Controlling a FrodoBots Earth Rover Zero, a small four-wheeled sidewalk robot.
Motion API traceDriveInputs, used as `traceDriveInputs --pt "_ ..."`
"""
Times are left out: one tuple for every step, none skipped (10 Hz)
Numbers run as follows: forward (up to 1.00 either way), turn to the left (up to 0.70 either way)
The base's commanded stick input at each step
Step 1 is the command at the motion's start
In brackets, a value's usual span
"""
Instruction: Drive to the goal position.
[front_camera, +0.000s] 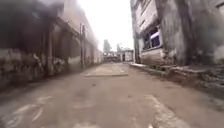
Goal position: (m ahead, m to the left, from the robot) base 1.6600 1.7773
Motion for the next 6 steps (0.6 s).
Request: traceDriveInputs --pt "0.50 0.00" --pt "0.50 0.00" --pt "0.50 0.00" --pt "0.50 0.00" --pt "0.50 0.00" --pt "0.50 0.00"
